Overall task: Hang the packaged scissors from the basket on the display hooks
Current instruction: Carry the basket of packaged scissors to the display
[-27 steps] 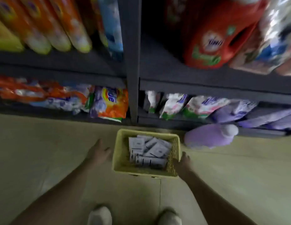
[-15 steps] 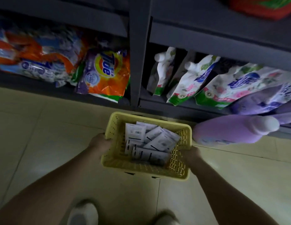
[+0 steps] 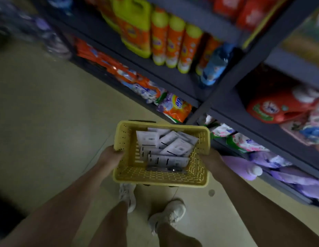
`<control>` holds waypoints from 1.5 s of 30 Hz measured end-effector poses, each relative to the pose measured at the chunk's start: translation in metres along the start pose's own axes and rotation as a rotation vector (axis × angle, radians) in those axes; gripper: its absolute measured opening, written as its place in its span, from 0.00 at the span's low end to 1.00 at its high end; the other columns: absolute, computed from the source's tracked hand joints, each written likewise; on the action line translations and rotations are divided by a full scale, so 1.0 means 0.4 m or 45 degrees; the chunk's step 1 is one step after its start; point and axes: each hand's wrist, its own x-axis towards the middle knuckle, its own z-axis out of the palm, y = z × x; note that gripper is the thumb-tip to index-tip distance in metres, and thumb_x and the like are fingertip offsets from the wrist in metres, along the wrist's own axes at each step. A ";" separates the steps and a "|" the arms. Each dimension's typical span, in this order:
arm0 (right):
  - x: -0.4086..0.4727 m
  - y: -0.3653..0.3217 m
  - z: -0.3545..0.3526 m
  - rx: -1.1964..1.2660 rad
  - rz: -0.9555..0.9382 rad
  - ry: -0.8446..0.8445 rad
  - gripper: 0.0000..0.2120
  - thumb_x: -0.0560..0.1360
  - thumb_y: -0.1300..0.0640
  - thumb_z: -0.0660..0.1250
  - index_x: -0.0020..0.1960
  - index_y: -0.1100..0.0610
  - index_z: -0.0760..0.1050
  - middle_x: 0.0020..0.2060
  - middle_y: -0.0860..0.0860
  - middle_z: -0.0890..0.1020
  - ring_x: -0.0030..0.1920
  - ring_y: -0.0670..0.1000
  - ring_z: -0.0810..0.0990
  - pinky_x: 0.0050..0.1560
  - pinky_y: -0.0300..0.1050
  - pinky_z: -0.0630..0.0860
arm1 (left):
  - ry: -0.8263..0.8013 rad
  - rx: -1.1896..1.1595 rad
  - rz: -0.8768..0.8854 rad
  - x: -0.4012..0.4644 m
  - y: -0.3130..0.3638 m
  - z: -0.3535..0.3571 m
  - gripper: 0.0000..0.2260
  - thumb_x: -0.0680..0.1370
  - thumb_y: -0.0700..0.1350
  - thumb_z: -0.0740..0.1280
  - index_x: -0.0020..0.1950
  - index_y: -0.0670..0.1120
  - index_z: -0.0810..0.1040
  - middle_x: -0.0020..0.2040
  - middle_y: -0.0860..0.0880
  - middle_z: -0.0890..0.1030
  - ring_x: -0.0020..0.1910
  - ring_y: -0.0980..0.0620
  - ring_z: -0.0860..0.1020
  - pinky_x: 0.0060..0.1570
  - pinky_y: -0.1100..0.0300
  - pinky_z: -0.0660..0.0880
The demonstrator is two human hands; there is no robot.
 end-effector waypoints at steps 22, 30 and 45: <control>-0.549 -1.084 1.044 -0.693 -0.819 -0.306 0.13 0.70 0.56 0.64 0.50 0.61 0.79 0.47 0.60 0.83 0.48 0.60 0.81 0.50 0.54 0.79 | 0.511 -0.741 -0.011 -0.189 -0.335 -1.348 0.04 0.75 0.39 0.62 0.46 0.45 0.76 0.42 0.46 0.80 0.44 0.46 0.79 0.45 0.51 0.76; -0.463 -1.430 1.405 -0.981 -1.009 -0.335 0.10 0.76 0.58 0.62 0.49 0.64 0.76 0.49 0.61 0.82 0.49 0.59 0.79 0.45 0.45 0.72 | 0.772 -0.700 -0.036 0.064 -0.312 -1.679 0.12 0.76 0.39 0.61 0.59 0.37 0.72 0.44 0.45 0.78 0.42 0.48 0.76 0.38 0.58 0.73; -0.368 -2.241 2.221 -1.298 -1.143 -0.425 0.12 0.75 0.53 0.61 0.33 0.52 0.70 0.40 0.57 0.81 0.45 0.60 0.81 0.44 0.49 0.77 | 0.983 -0.424 -0.252 0.601 -0.275 -2.503 0.15 0.76 0.44 0.62 0.63 0.45 0.69 0.52 0.42 0.80 0.48 0.43 0.80 0.48 0.49 0.78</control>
